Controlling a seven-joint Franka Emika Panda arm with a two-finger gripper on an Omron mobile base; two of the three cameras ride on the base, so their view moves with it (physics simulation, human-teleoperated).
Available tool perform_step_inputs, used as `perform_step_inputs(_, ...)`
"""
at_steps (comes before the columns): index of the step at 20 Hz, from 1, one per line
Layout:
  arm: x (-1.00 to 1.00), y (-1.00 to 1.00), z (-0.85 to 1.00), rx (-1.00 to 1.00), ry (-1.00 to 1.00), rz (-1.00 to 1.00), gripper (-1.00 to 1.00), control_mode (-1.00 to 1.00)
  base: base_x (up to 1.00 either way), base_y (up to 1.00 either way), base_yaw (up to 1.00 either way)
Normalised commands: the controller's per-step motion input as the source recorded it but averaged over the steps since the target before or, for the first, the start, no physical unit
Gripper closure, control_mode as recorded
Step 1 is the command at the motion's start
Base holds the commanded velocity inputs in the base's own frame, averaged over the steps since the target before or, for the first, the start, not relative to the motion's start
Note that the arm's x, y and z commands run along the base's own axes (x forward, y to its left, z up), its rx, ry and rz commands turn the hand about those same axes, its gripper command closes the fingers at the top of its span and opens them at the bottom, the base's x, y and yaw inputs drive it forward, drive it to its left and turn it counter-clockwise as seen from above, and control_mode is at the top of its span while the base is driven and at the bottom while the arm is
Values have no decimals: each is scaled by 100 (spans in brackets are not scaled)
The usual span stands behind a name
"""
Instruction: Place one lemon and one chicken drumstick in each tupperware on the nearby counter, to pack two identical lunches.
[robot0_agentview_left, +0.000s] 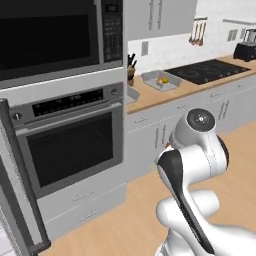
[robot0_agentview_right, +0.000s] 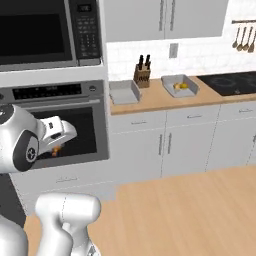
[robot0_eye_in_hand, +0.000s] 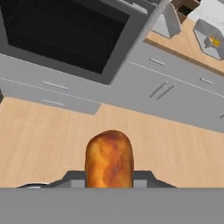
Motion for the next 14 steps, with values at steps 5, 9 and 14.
perform_step_inputs(5,0,0,0,0,0,0,100,100,100,-72,6)
perform_step_inputs(9,0,0,0,0,0,0,100,100,100,-63,12)
perform_step_inputs(14,0,0,0,0,0,0,100,100,100,-50,24)
